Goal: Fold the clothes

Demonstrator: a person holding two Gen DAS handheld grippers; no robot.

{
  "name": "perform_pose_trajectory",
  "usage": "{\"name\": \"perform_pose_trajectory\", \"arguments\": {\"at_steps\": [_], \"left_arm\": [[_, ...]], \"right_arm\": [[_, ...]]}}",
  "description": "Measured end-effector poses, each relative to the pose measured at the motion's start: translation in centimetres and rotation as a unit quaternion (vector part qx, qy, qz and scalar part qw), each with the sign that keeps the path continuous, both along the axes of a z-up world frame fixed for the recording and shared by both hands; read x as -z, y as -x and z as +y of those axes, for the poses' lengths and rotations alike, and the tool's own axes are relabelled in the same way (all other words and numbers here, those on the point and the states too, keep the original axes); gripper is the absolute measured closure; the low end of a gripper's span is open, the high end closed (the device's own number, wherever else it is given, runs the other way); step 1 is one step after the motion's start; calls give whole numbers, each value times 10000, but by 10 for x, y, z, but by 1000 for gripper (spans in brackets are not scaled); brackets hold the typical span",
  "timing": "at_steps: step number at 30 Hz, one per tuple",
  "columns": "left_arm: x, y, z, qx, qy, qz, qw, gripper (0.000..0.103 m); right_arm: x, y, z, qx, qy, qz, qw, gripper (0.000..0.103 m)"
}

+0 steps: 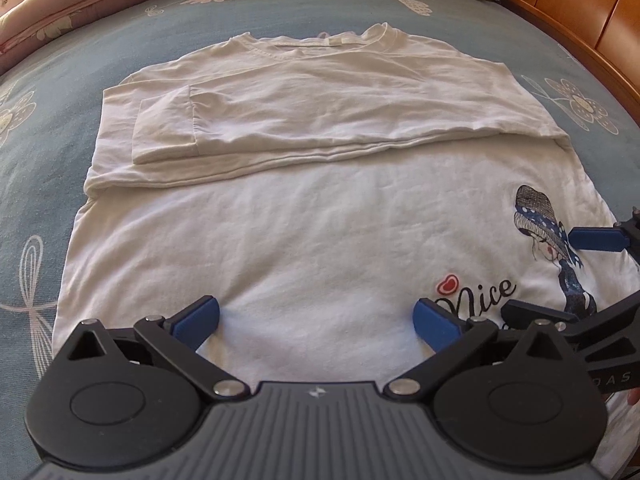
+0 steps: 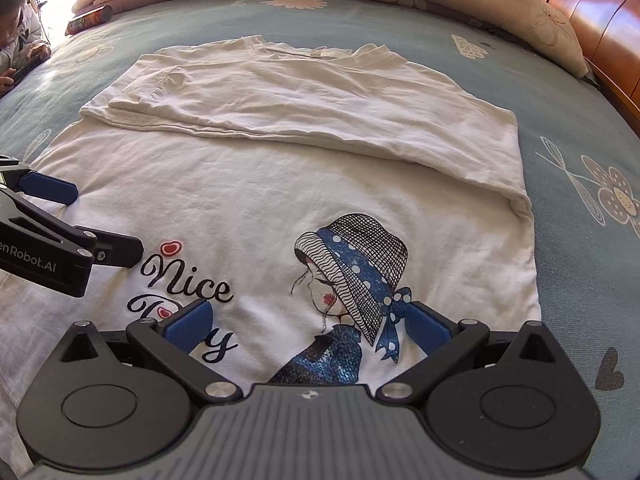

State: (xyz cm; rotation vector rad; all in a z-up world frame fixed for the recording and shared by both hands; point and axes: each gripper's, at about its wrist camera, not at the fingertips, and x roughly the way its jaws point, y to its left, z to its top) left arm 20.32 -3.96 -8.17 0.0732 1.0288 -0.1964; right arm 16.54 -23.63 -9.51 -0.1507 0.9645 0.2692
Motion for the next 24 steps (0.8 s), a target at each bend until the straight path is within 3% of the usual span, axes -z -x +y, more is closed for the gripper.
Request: {"name": "perform_pose_trajectory", "arguments": {"at_steps": [10,14,17,24], "left_arm": [[-7,19,15,848,145,-182,9961,1],[-15,32,22,1046,94,-549,9930,1],[-13,30,23,1139,237,-527,9918,1],[0,39,19,973,64,-636,9932,1]], "right_arm": [[-7,29,8,1018,56,-18,9948,0],[-16,49,12,1243,18,-443,9913,0],[-15,47,17,1466,-117,-648,9870,0],[-2,41,29,1115,-92,-531,9923,0]]}}
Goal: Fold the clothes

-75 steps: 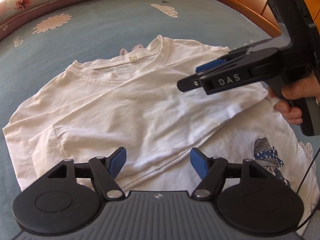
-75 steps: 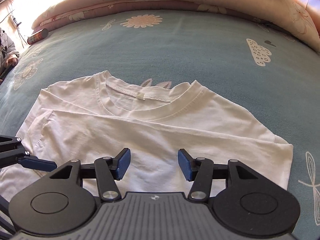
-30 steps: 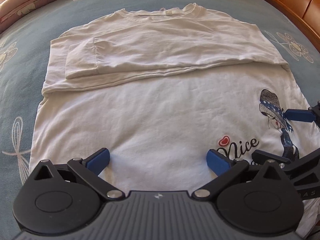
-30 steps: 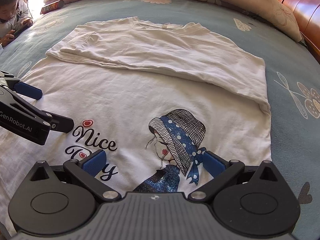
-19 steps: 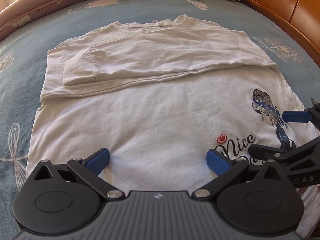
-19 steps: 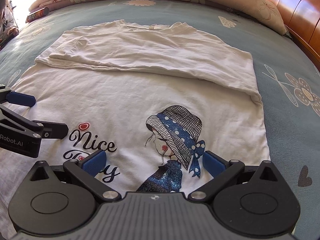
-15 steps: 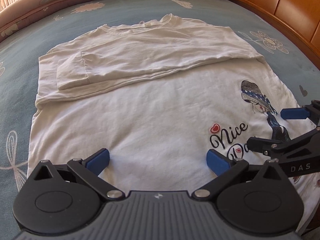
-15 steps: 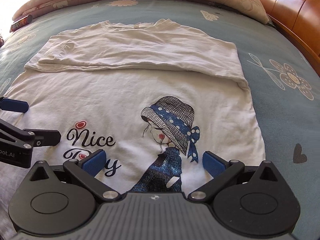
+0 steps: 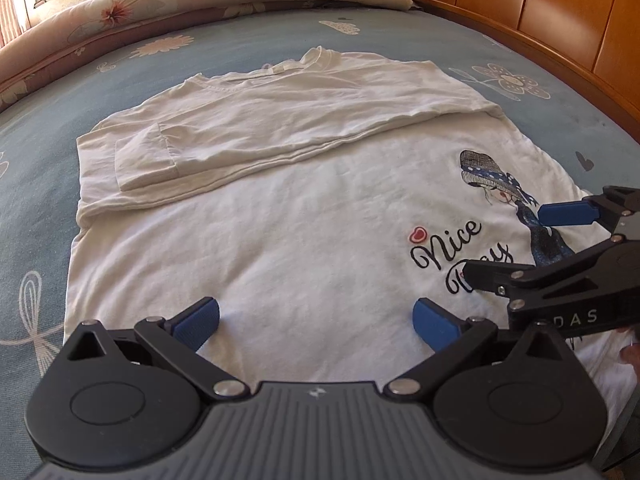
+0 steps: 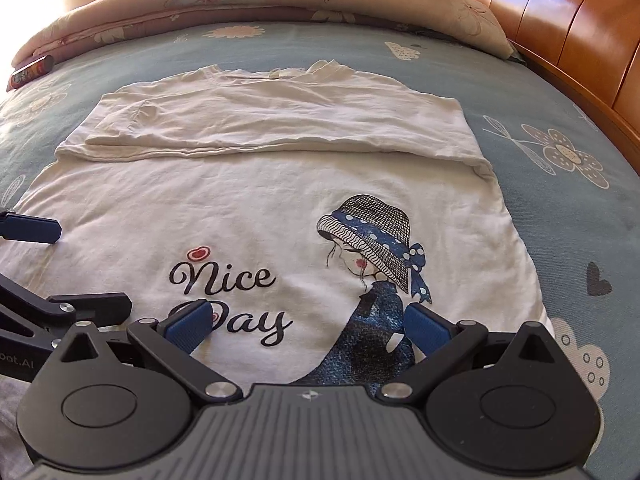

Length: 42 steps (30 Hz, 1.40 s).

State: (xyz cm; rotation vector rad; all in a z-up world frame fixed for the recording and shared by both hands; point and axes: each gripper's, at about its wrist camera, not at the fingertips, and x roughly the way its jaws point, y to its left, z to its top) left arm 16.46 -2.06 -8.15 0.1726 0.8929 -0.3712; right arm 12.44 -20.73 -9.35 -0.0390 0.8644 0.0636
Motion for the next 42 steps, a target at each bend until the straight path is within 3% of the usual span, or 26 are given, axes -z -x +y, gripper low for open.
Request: {"name": "perform_pose_trajectory", "arguments": {"at_steps": [3,9,11,14,17,21,25,30,33,37,42], "left_arm": [[1,6,1,-215,47,-32,9998,1],[-6,32,-12,-349,-187,-589,9975,1],[-12,50,-15,-344,-89,-808,9961,1],[-17,81,-16,-610,68,-900,9941,1],[-12,101,-18,-733,-29,-734,9946,1],[4,126,-21,-961,-360,-709,9922,0],[14,153,-15,-1329,34,-715,9886,1],[14,167,-11,-1273,161,-646,9896,1],[5,168,-4,-1025,347,-529,9927,1],[-10,158,9,-1034,246,-1043,9888,1],[6,126,34,-1264,750,-476,9880,1]], "right_arm": [[2,8,-6,-109,-136,-168,9997,0],[0,43,-32,-200,-486,-780,9956,0],[-3,61,-41,-172,-654,-967,9930,0],[-13,86,-54,-178,-1073,-1051,9885,0],[-14,108,-67,-156,-1524,-1615,9749,0],[3,113,-71,165,-1269,-1599,9788,0],[17,119,-81,413,-1279,-1583,9782,0],[23,130,-77,363,-1007,-1638,9807,0],[27,132,-66,303,-590,-1687,9834,0],[21,133,-55,230,-286,-1499,9880,0],[-4,138,-59,-395,-596,-1590,9847,0]]}}
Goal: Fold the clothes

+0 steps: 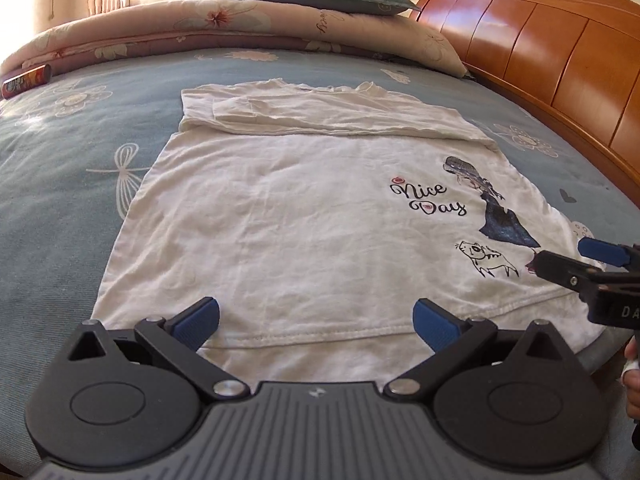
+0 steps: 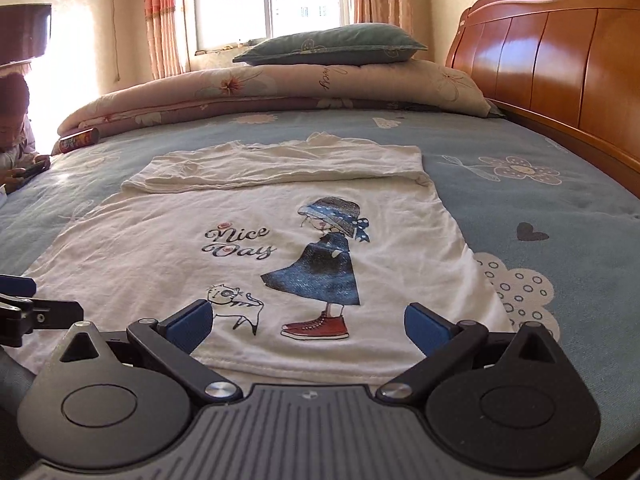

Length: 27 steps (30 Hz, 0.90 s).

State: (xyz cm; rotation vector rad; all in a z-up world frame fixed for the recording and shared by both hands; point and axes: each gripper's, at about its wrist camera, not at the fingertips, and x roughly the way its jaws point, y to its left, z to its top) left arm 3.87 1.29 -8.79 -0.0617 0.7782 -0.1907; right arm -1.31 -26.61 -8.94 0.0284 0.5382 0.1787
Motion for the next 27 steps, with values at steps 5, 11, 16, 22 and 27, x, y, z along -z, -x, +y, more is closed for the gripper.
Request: {"name": "perform_pose_trajectory", "arguments": {"at_steps": [5,11,16,22,27], "left_arm": [[-4,-1,2,191,69,-40,9998,1],[-27,-45,36,-34,626,-182,9979,1],[-12,-86,59,-256,1366,364,9896,1],[-8,-83,85,-882,1556,416,9830,1],[-20,-73,97,-1000,1810,453,9773,1]], "right_arm": [[-2,-14,-16,-264,-263,-74,9993,0],[8,-19,-15,-102,-394,-152,9991,0],[13,-23,-4,-229,-187,-32,9996,0],[16,-23,-13,19,-241,94,9997,0],[18,-29,-32,315,-838,294,9955,0]]}}
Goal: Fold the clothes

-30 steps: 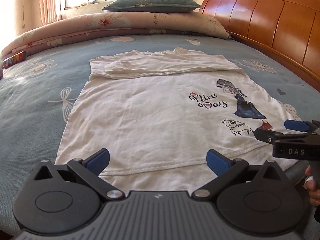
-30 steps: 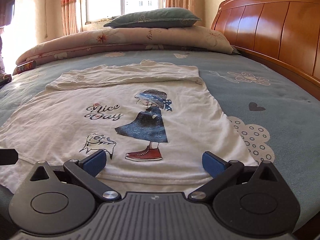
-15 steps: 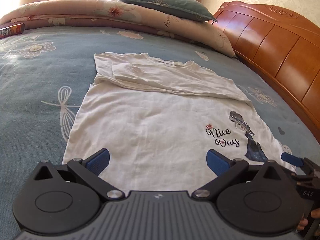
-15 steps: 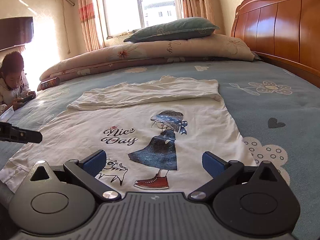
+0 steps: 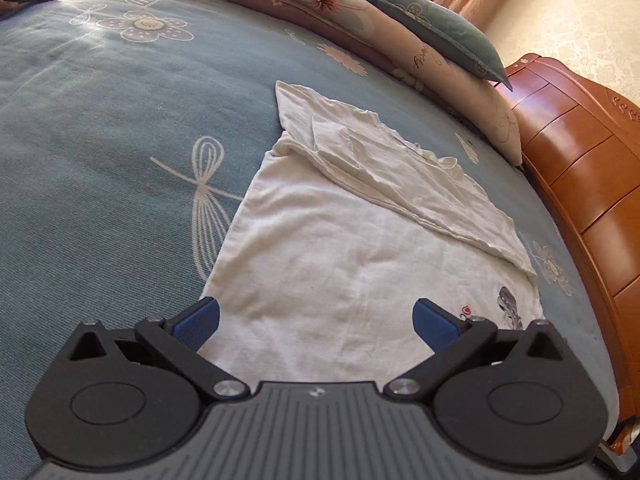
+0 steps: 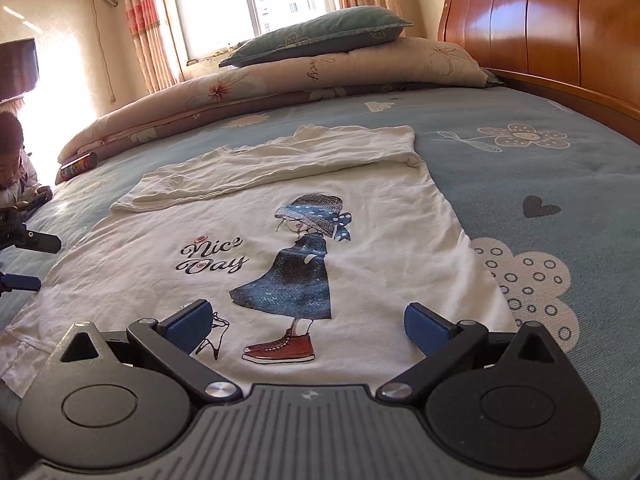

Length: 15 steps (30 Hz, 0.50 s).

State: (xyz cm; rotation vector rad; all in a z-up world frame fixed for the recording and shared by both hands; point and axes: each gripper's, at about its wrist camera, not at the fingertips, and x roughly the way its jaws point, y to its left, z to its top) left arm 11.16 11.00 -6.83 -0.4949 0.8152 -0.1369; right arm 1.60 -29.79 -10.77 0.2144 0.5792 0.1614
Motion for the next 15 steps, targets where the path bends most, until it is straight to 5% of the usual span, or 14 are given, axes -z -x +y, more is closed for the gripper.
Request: {"name": "perform_pose_trajectory", "arguments": {"at_steps": [7,15], "left_arm": [[6,20,-31,650,-165,56,9977,1],[-3,57,-47,657,-966,-45,9931,1]], "right_arm": [[1,1,0,79,-10,31,10000,0],[1,5,1,243,259,43,9994,0]]}}
